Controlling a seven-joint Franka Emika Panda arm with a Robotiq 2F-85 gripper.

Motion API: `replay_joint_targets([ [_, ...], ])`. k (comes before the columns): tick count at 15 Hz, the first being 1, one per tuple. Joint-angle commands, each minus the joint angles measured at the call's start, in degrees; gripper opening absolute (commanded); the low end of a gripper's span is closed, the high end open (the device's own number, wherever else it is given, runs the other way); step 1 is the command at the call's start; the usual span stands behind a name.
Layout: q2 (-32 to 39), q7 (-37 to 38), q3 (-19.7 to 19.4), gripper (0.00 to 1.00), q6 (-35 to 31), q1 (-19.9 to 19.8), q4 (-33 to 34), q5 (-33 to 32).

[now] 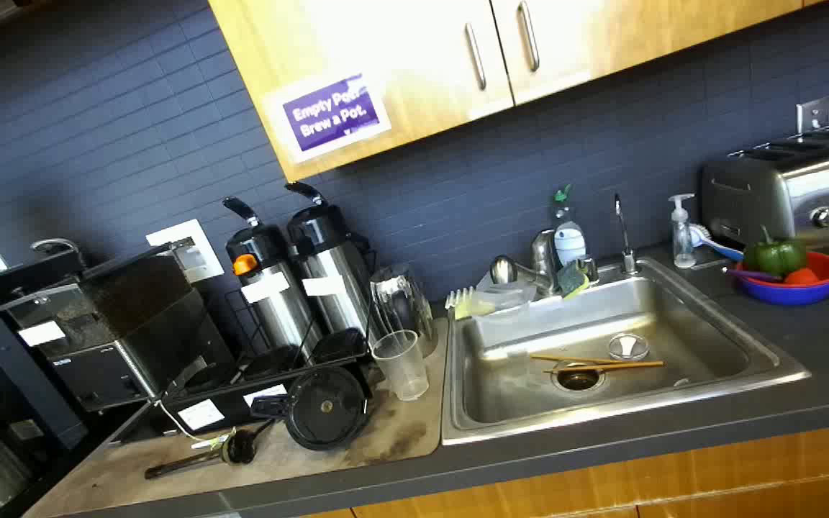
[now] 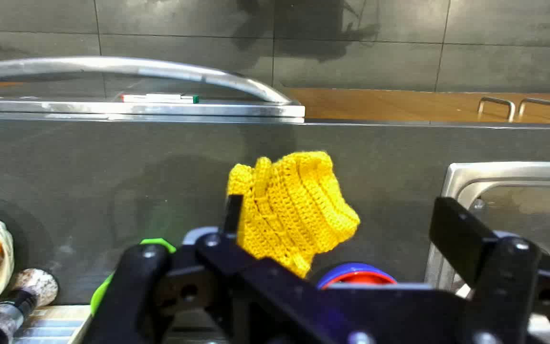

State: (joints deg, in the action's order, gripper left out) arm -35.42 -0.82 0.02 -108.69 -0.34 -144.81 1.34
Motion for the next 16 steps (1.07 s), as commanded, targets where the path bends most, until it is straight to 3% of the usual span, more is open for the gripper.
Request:
replay_joint_targets([
  [1,0.0,0.1,-0.1,1.0,0.1,0.2,0.1,-0.1],
  [16,0.0,0.1,-0.1,1.0,0.0,0.2,0.1,-0.1],
])
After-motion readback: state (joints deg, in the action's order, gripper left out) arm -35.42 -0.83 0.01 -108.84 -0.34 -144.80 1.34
